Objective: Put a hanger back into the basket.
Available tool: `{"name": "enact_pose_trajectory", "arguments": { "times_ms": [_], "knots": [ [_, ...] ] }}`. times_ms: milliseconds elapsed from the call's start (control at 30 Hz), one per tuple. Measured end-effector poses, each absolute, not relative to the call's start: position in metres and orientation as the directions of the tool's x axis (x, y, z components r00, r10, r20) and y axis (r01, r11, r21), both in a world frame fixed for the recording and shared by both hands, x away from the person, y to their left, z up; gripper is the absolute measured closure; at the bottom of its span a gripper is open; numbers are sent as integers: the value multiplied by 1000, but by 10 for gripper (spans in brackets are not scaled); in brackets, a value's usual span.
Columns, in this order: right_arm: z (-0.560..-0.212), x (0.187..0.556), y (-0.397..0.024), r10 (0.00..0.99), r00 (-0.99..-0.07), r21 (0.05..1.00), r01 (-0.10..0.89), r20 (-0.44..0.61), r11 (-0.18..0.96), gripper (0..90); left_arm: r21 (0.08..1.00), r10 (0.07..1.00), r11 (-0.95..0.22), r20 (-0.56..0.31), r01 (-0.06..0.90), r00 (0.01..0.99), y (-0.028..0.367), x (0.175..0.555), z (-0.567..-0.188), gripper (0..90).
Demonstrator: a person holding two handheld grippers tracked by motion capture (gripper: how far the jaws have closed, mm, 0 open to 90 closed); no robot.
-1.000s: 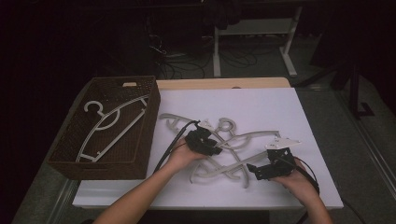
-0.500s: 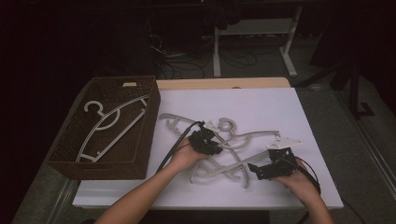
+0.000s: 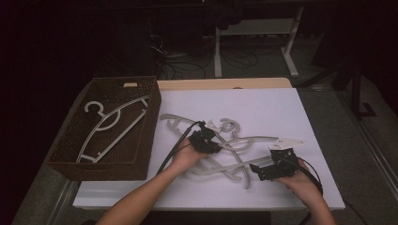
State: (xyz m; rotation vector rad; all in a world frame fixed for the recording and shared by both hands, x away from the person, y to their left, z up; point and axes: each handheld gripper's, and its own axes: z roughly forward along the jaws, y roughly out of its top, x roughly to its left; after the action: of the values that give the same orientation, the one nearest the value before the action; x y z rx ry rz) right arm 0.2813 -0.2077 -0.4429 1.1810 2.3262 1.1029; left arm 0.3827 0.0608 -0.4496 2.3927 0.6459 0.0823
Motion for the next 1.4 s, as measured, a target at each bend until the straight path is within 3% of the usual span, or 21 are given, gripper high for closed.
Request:
{"name": "enact_pose_trajectory", "arguments": {
  "times_ms": [700,1400],
  "knots": [
    [-439,279,-210,784,-617,762,540,70,358,0,683,544,-562,-119,466,831,100,391,-414,819],
    [-441,282,-213,775,-626,765,538,81,355,0,729,605,-494,-104,474,790,139,383,-332,819]
  ]
}}
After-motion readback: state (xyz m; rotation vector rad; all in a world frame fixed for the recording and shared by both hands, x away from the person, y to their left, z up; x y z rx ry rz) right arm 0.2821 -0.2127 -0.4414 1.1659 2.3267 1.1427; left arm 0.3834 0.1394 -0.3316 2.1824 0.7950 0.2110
